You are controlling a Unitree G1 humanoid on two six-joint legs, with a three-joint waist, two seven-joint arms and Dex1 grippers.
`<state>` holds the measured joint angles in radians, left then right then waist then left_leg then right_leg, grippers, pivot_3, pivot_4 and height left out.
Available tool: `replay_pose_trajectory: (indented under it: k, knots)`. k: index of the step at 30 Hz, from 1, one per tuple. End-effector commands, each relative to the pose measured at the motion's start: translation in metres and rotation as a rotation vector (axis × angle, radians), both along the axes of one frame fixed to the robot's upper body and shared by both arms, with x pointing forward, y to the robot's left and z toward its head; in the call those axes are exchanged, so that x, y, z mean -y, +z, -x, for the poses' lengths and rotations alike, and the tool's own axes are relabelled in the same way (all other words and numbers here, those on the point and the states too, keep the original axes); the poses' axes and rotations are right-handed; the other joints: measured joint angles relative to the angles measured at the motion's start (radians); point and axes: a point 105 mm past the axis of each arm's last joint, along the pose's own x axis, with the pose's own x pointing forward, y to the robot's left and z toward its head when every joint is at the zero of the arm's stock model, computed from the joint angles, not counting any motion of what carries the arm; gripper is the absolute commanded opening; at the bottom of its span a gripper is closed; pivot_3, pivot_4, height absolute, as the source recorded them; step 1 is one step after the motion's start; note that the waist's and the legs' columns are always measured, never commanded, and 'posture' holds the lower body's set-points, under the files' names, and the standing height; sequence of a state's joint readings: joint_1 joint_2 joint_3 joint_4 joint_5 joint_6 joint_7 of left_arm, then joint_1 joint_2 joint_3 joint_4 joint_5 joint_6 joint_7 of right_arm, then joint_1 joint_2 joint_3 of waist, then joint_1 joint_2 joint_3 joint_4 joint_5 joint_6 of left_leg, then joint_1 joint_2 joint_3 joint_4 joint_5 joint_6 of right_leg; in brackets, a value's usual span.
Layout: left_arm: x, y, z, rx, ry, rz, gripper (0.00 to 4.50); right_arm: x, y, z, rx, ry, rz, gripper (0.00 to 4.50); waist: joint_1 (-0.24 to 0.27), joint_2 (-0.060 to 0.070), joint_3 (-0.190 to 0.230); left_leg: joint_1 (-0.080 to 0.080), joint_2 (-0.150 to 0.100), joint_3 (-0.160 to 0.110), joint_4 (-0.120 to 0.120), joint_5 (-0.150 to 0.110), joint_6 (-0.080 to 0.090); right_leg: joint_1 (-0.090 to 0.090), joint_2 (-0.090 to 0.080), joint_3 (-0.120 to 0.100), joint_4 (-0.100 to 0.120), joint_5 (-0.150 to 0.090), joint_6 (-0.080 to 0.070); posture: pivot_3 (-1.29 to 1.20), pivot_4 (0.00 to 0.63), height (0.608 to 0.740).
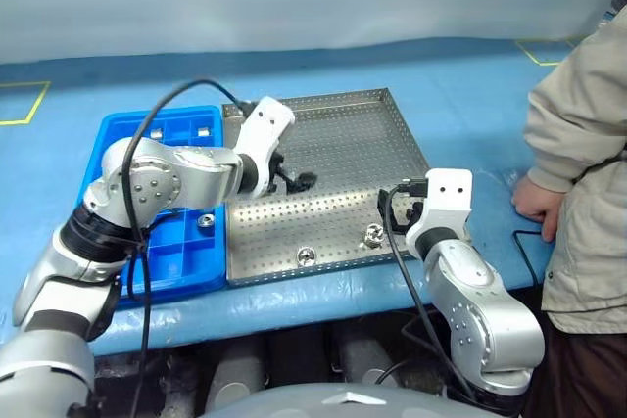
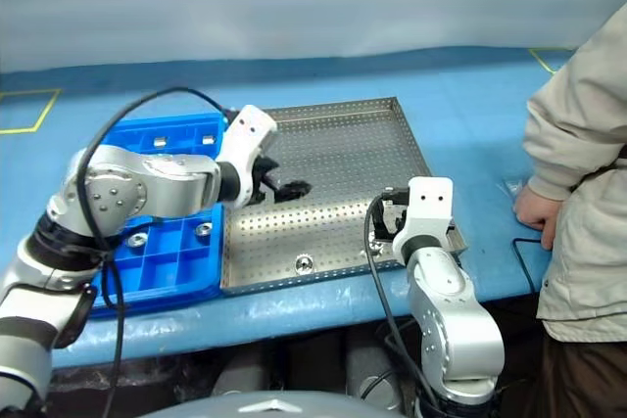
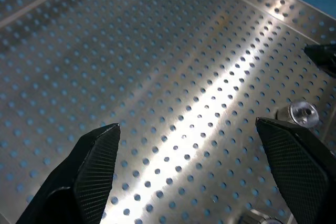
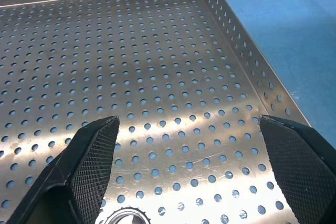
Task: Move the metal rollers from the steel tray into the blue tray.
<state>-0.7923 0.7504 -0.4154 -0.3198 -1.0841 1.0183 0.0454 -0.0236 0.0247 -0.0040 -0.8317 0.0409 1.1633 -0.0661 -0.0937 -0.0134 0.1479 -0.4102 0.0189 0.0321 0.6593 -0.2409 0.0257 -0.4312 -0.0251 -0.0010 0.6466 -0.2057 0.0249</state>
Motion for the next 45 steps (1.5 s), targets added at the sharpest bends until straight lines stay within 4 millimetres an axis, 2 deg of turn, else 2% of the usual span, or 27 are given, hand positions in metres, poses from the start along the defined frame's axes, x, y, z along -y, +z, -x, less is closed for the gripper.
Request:
replay_pose_trajectory:
  k: [1, 4, 7, 14, 19, 23, 27, 35, 41, 45]
  knots:
    - [0.012, 0.011, 0.01, 0.183, -0.255, -0.043, 4.5, -0.003, 0.011, -0.001, 0.056, 0.008, 0.006, 4.49, -0.002, 0.0, 0.0, 0.0, 0.0, 0.0, -0.001, 0.0, -0.001, -0.001, 0.0, 0.0, 0.0, 0.0, 0.0, -0.2, 0.15, 0.74]
    - [0.012, 0.003, 0.02, 0.278, -0.5, -0.168, 4.5, -0.005, 0.013, -0.002, 0.064, 0.013, 0.004, 4.49, -0.005, 0.0, 0.0, -0.001, 0.003, 0.002, -0.002, 0.0, 0.0, -0.002, 0.0, 0.001, 0.0, 0.0, 0.0, -0.19, 0.15, 0.74]
    - [0.007, -0.008, 0.021, 0.4, -0.702, -0.377, 4.5, -0.007, 0.015, -0.004, 0.07, 0.014, 0.003, 4.49, -0.005, 0.0, 0.0, -0.001, 0.004, 0.002, -0.002, 0.0, 0.001, -0.003, 0.0, 0.002, -0.001, 0.0, 0.0, -0.19, 0.15, 0.74]
    - [0.013, -0.017, 0.011, 0.709, -1.075, -0.77, 4.5, -0.009, 0.015, -0.004, 0.074, 0.008, -0.014, 4.49, -0.001, 0.0, 0.0, -0.004, 0.005, 0.003, 0.001, -0.002, 0.004, -0.004, 0.0, 0.002, -0.001, 0.0, 0.002, -0.21, 0.15, 0.74]
    - [0.019, -0.027, 0.014, 0.83, -1.288, -0.903, 4.5, -0.009, 0.015, -0.003, 0.075, -0.005, -0.025, 4.49, -0.01, 0.0, 0.0, -0.005, 0.005, 0.007, 0.003, -0.004, 0.008, -0.004, 0.0, 0.006, -0.002, 0.002, 0.005, -0.23, 0.15, 0.74]
    - [0.009, -0.045, 0.022, 0.835, -1.49, -1.015, 4.5, -0.009, 0.016, -0.002, 0.08, -0.018, -0.04, 4.49, -0.032, 0.0, 0.0, -0.006, 0.005, 0.013, 0.003, -0.005, 0.009, -0.008, 0.0, 0.011, -0.001, 0.006, 0.012, -0.24, 0.15, 0.74]
    - [0.003, -0.054, 0.025, 0.853, -1.601, -1.075, 4.5, -0.01, 0.015, -0.001, 0.084, -0.033, -0.053, 4.49, -0.049, 0.0, 0.0, -0.007, 0.005, 0.016, 0.004, -0.006, 0.011, -0.01, 0.0, 0.014, -0.001, 0.007, 0.014, -0.25, 0.15, 0.74]
    - [0.01, -0.06, 0.031, 0.905, -1.745, -1.115, 4.5, -0.015, 0.015, -0.001, 0.087, -0.038, -0.081, 4.49, -0.071, 0.0, 0.0, -0.007, 0.006, 0.017, 0.007, -0.006, 0.012, -0.009, 0.0, 0.015, -0.001, 0.008, 0.016, -0.27, 0.15, 0.74]
    - [-0.002, -0.071, 0.038, 0.763, -1.834, -1.164, 4.5, -0.013, 0.013, 0.002, 0.081, -0.054, -0.083, 4.49, -0.109, 0.0, 0.0, -0.007, 0.006, 0.017, 0.007, -0.006, 0.013, -0.01, 0.0, 0.016, 0.0, 0.009, 0.017, -0.29, 0.15, 0.74]
    - [-0.001, -0.073, 0.039, 0.728, -1.844, -1.177, 4.5, -0.011, 0.013, 0.004, 0.08, -0.067, -0.087, 4.49, -0.128, 0.0, 0.0, -0.007, 0.006, 0.017, 0.007, -0.006, 0.013, -0.009, 0.0, 0.016, 0.0, 0.009, 0.017, -0.3, 0.15, 0.74]
